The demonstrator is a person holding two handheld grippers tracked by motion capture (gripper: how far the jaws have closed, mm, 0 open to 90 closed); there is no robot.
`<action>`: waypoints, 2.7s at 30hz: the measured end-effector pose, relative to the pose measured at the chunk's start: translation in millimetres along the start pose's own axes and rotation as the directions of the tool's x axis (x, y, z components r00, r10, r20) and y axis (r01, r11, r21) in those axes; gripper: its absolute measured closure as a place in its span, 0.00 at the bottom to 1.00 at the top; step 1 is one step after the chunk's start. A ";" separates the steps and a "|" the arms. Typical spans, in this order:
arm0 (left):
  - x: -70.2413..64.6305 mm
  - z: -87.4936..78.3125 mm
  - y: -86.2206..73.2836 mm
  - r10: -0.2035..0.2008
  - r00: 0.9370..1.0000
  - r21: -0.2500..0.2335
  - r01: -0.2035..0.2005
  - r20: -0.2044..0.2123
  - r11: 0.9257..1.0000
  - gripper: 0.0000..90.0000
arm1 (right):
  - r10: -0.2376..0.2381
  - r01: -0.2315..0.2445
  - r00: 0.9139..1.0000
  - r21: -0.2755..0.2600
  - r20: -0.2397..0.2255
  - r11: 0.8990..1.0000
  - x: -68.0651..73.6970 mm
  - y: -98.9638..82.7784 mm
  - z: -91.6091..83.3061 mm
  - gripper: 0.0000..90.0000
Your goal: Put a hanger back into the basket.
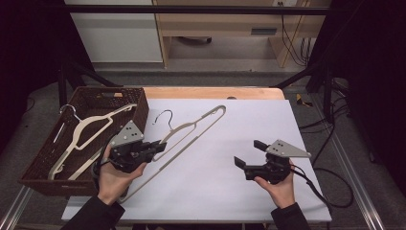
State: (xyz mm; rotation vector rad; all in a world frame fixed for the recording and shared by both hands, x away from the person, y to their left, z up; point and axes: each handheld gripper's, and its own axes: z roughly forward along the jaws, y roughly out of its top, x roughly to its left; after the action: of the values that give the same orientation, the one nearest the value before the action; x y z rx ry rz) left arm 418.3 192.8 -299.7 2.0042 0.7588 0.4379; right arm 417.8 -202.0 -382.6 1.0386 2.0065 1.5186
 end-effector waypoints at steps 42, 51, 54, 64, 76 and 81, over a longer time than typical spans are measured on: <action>154.1 -84.1 -16.4 -0.040 0.990 -0.055 0.033 -0.134 0.998 0.96 | -0.003 0.000 0.996 0.039 0.088 0.999 -26.5 -20.4 -30.0 0.02; 188.0 -91.4 -34.4 -0.084 0.983 -0.031 0.079 -0.163 0.996 0.96 | -0.002 -0.002 0.996 0.047 0.087 0.999 -25.8 -21.2 -27.3 0.02; 196.4 -93.4 -41.5 -0.089 0.982 -0.027 0.086 -0.167 0.996 0.96 | -0.002 -0.002 0.996 0.044 0.089 0.999 -26.1 -21.1 -27.4 0.02; 216.2 -101.2 -62.4 -0.127 0.976 -0.025 0.124 -0.177 0.992 0.96 | -0.006 0.001 0.996 0.050 0.092 0.999 -26.3 -21.9 -26.0 0.02; 228.6 -102.0 -91.3 -0.165 0.968 0.042 0.176 -0.187 0.983 0.96 | -0.007 0.002 0.996 0.060 0.090 0.998 -27.4 -23.3 -24.9 0.02; 221.3 -89.1 -98.7 -0.157 0.973 0.065 0.170 -0.168 0.983 0.96 | -0.005 -0.001 0.996 0.064 0.091 0.998 -26.7 -23.7 -23.3 0.02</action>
State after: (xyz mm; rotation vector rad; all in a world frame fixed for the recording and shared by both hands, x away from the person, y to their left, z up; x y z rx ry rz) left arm 499.1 435.1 -337.0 1.9765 1.0493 0.4851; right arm 410.9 -240.2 -400.3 1.1104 2.0041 1.3880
